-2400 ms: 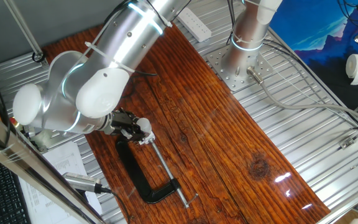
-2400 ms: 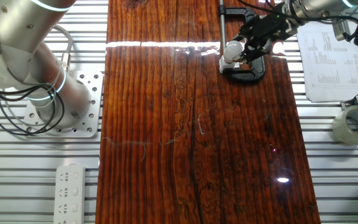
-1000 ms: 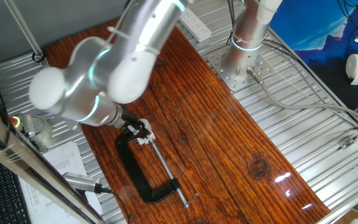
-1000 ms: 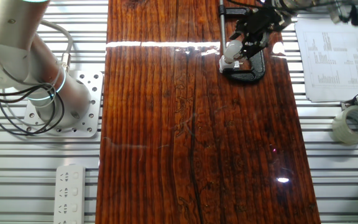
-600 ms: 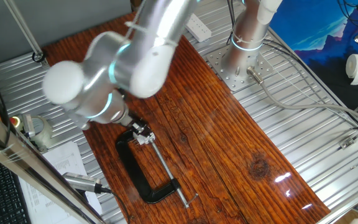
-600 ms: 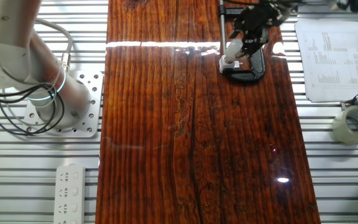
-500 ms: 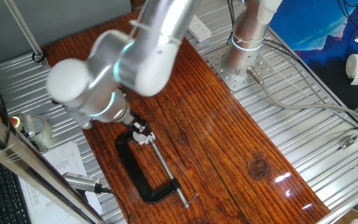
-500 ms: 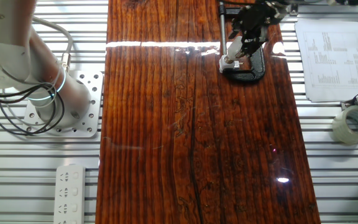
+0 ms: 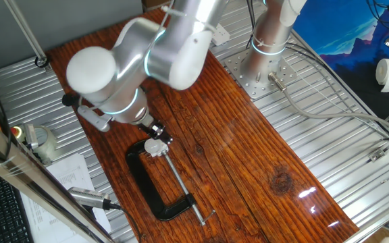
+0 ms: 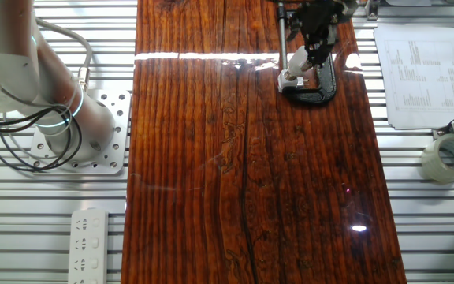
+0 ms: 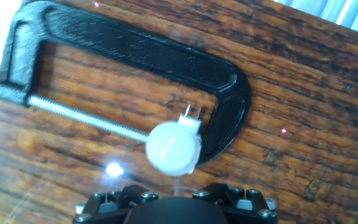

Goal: Install the light bulb by rotating it

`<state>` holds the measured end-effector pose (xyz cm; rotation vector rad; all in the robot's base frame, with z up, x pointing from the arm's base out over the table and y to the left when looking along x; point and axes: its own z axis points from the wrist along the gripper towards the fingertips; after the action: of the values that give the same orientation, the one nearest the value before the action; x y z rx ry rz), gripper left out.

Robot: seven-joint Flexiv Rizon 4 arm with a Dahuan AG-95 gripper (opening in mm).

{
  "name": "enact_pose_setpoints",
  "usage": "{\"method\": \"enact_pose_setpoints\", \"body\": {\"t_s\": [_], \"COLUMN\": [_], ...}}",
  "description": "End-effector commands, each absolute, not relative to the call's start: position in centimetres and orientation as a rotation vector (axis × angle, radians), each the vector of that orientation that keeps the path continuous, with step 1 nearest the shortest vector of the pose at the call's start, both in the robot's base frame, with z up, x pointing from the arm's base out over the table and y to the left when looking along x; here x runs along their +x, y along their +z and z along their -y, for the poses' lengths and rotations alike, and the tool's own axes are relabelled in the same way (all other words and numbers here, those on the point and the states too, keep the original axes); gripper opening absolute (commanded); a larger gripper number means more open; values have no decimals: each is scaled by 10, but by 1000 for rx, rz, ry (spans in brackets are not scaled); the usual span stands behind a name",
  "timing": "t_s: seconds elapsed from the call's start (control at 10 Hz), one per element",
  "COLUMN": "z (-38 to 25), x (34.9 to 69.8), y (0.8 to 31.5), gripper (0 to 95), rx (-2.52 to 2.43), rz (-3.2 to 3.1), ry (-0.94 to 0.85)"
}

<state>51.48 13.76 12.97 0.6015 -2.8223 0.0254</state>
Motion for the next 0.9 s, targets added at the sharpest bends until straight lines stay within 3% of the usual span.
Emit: {"method": "enact_pose_setpoints", "body": {"t_s": [0.1,0.9], "z": [-141,-150], "x": [519,539], "y": [131,124], "gripper": [760,760], "rx": [756,859], "rz": [2828,2744], "ry": [59,104]}}
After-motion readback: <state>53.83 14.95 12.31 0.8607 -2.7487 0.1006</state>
